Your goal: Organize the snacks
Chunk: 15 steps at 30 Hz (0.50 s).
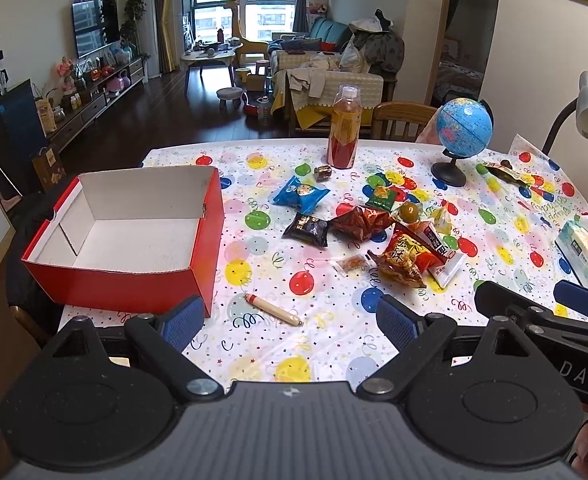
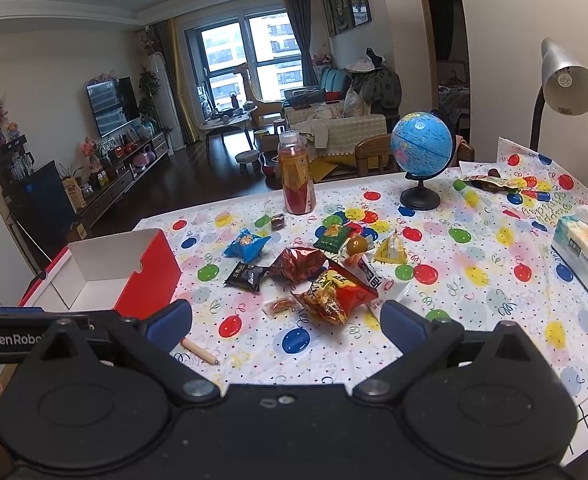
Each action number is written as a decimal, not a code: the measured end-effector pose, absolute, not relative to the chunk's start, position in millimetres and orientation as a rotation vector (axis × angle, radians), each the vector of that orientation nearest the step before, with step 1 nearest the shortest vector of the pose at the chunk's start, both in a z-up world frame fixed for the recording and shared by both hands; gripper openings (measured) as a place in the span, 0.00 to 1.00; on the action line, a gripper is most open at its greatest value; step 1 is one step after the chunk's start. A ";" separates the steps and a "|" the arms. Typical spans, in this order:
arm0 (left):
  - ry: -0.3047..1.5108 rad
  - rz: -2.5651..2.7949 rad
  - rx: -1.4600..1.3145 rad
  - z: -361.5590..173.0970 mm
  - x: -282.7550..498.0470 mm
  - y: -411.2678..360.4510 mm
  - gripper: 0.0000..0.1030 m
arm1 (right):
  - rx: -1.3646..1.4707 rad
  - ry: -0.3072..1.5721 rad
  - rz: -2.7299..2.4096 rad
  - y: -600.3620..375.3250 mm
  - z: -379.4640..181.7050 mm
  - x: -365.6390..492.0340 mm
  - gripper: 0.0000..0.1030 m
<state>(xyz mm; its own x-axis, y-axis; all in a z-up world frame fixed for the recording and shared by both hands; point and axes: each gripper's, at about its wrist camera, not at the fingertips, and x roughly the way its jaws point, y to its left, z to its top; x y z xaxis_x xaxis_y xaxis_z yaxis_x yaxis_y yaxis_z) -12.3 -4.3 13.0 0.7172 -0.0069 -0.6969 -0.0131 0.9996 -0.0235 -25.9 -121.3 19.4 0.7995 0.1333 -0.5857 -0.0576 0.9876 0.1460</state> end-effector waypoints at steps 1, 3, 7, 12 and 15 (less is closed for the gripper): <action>0.771 0.003 -0.027 13.3 -12.1 -4.4 0.91 | 0.122 0.636 0.103 -121.5 19.4 -26.0 0.98; 0.770 0.002 -0.028 13.7 -11.9 -4.4 0.91 | 0.123 0.637 0.102 -121.4 19.7 -25.7 0.98; 0.770 0.003 -0.027 14.4 -11.4 -4.9 0.91 | 0.121 0.636 0.101 -120.9 20.8 -25.8 0.98; 0.769 0.002 -0.027 14.4 -11.2 -4.9 0.91 | 0.120 0.633 0.102 -120.7 21.6 -25.6 0.98; 0.770 -0.001 -0.028 15.3 -10.8 -5.0 0.91 | 0.121 0.633 0.100 -121.0 22.2 -25.3 0.98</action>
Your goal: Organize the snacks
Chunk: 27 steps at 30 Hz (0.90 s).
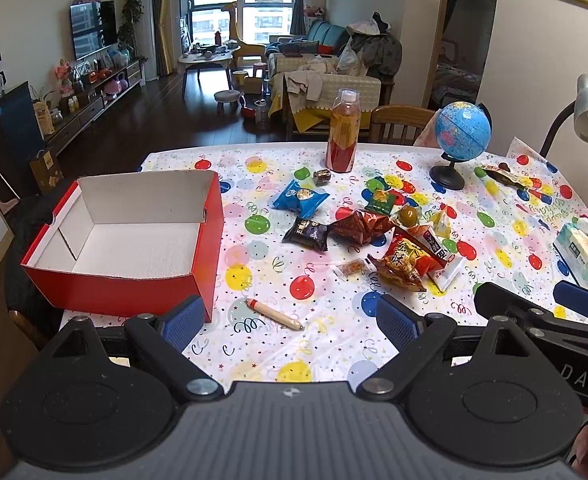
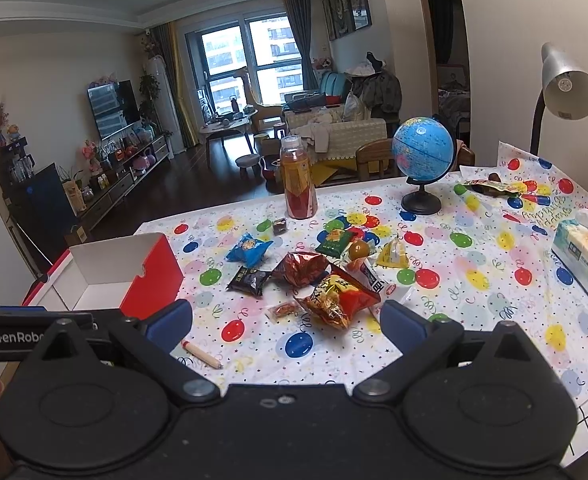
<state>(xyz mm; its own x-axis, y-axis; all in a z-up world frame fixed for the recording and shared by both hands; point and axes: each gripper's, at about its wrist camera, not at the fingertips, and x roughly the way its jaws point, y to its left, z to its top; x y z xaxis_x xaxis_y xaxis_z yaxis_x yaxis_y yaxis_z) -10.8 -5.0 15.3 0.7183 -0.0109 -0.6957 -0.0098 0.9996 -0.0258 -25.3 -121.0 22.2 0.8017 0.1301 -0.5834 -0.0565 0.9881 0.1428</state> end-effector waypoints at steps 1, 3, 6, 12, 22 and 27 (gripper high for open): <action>0.769 -0.002 -0.028 15.8 -10.3 -5.3 0.91 | 0.120 0.632 0.099 -121.1 22.2 -25.4 0.98; 0.768 -0.003 -0.027 15.8 -10.3 -5.3 0.91 | 0.119 0.631 0.097 -121.3 23.3 -25.4 0.98; 0.766 -0.011 -0.025 20.0 -6.0 -4.7 0.91 | 0.118 0.625 0.088 -116.9 28.8 -23.6 0.98; 0.758 -0.029 -0.025 20.3 -1.6 4.8 0.91 | 0.117 0.616 0.079 -111.4 28.4 -22.9 0.98; 0.743 -0.063 -0.015 18.7 10.5 15.1 0.91 | 0.114 0.595 0.049 -100.1 27.3 -17.1 0.97; 0.733 -0.093 -0.004 19.1 19.2 22.0 0.91 | 0.111 0.574 0.027 -90.4 26.3 -15.3 0.97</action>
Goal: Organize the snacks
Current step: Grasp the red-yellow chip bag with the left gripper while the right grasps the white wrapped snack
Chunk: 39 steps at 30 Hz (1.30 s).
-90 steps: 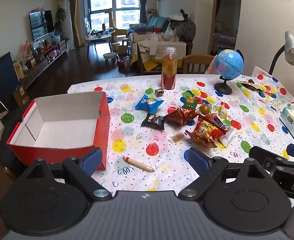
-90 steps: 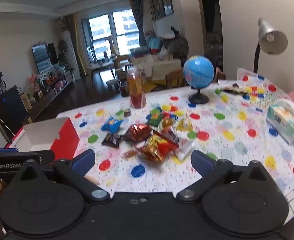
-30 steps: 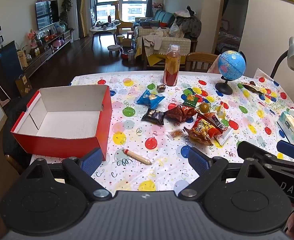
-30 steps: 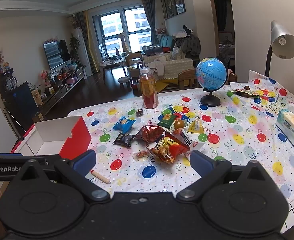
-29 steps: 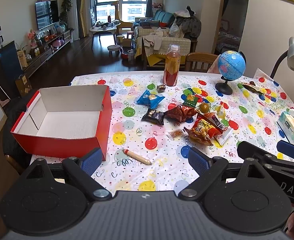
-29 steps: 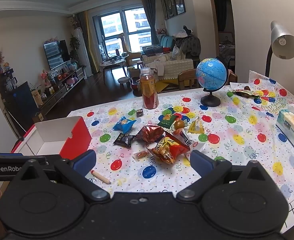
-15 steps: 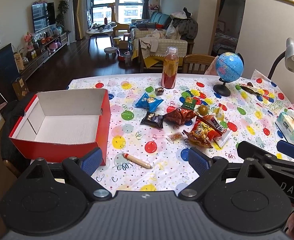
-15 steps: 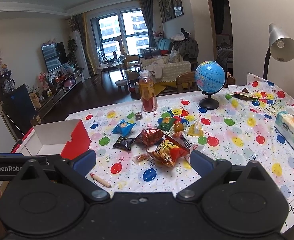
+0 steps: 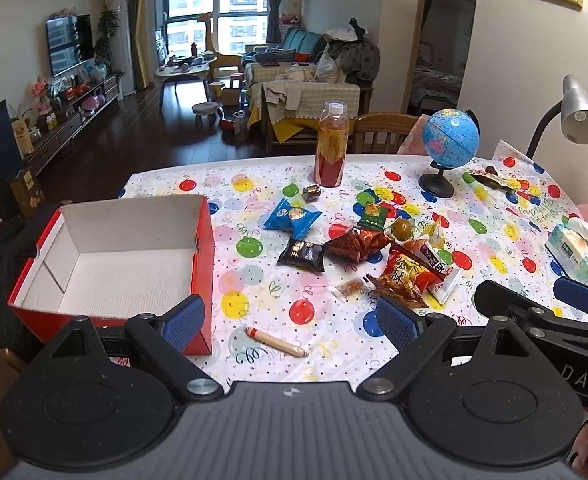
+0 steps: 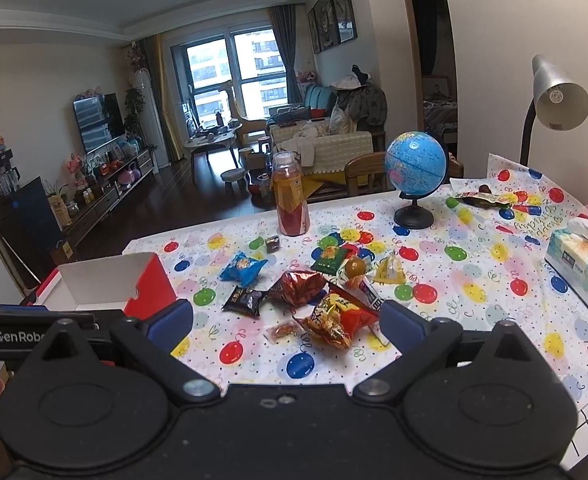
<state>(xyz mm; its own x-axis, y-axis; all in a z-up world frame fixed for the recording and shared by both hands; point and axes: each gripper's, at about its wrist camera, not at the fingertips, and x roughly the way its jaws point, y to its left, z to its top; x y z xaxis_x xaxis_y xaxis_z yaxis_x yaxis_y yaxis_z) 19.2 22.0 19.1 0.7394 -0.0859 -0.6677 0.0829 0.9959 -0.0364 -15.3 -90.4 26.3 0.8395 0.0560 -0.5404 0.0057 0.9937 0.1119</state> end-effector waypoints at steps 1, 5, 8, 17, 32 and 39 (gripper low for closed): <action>0.732 -0.100 -0.003 18.7 21.1 23.6 0.91 | 0.110 0.569 0.023 -88.8 26.3 -15.0 0.97; 0.738 -0.132 0.001 15.2 28.8 28.8 0.91 | 0.117 0.563 -0.001 -84.3 25.3 -12.8 0.97; 0.753 -0.155 -0.004 10.7 35.8 31.0 0.91 | 0.123 0.566 -0.027 -84.5 22.8 -11.4 0.96; 0.810 -0.169 -0.035 -13.4 62.6 15.3 0.91 | 0.116 0.637 -0.073 -113.0 2.1 8.9 0.89; 0.846 -0.234 0.019 -57.9 135.9 -71.8 0.91 | 0.033 0.779 0.022 -209.9 -48.8 106.0 0.76; 0.881 -0.281 0.081 -80.8 167.1 -102.8 0.91 | -0.005 0.863 0.096 -224.7 -73.2 150.0 0.67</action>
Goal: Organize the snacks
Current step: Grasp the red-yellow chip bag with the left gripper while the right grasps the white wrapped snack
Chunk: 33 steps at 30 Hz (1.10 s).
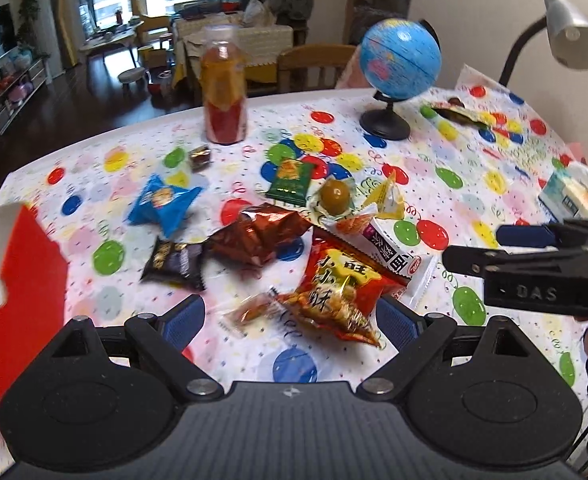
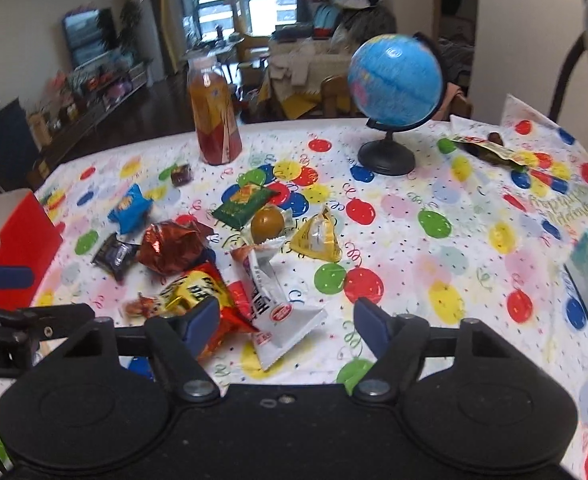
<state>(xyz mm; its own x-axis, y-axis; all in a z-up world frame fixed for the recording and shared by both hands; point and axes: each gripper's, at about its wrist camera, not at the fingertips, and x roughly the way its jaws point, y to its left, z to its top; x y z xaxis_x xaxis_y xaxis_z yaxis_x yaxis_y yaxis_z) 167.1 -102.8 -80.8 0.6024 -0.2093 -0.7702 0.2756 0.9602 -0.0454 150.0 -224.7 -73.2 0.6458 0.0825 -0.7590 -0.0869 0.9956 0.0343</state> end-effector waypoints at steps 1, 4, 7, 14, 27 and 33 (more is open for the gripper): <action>0.884 -0.295 0.088 -83.5 171.3 -106.4 0.91 | -0.008 0.873 0.105 -225.2 -76.1 155.1 0.66; 0.893 -0.330 0.118 -91.5 183.4 -117.5 0.91 | -0.017 0.902 0.144 -228.7 -84.9 172.6 0.62; 0.912 -0.373 0.140 -99.6 194.2 -127.6 0.91 | -0.034 0.933 0.185 -227.0 -93.4 186.6 0.59; 0.987 -0.416 0.185 -122.9 217.5 -140.9 0.91 | -0.074 0.999 0.229 -220.4 -116.4 213.9 0.46; 1.083 -0.461 0.194 -151.0 245.4 -152.4 0.83 | -0.066 1.054 0.308 -210.2 -137.7 235.7 0.28; 1.091 -0.466 0.178 -152.1 244.9 -153.8 0.70 | -0.045 1.044 0.310 -211.4 -137.3 235.8 0.16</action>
